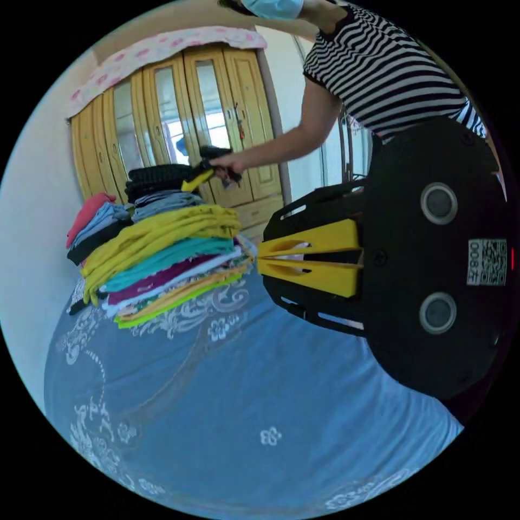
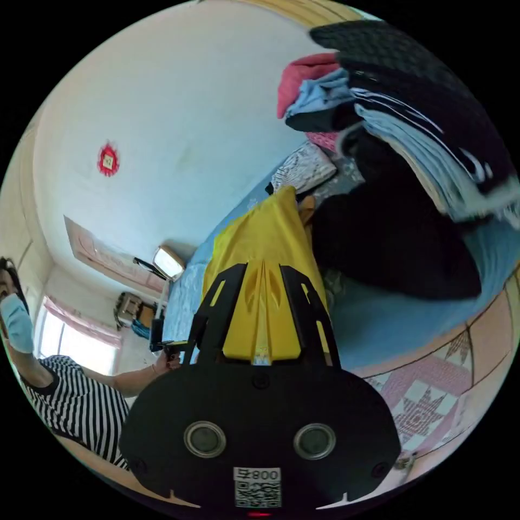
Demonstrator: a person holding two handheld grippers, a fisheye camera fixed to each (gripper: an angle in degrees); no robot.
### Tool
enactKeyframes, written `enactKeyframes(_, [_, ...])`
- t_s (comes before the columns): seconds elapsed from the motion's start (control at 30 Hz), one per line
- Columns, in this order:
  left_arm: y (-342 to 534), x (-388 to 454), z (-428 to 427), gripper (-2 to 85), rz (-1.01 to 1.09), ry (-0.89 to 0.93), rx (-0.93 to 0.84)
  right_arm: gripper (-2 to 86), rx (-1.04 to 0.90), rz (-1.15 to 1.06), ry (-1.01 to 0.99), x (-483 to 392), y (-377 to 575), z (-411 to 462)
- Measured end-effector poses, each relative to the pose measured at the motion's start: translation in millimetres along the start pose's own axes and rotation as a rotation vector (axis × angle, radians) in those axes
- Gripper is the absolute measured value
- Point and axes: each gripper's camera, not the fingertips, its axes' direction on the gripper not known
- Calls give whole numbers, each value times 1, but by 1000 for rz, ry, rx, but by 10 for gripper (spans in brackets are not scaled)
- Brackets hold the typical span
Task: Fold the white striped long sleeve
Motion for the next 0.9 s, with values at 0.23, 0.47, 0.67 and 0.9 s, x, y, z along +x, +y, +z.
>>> enactKeyframes(0.23, [8,-30,-30,18,-1,45,93,66,-175,-143,126,-99,-181,142])
enactKeyframes(0.47, [16,-47,-70,18,46,155,161,78,-335,-141,404,-150,-312,276])
enactKeyframes(0.67, [32,-61,-104,10,28,218,180,79,-508,-113,595,-174,-373,371])
enactKeyframes(0.9, [54,-64,-139,3,23,257,167,21,-523,-86,666,-212,-412,397])
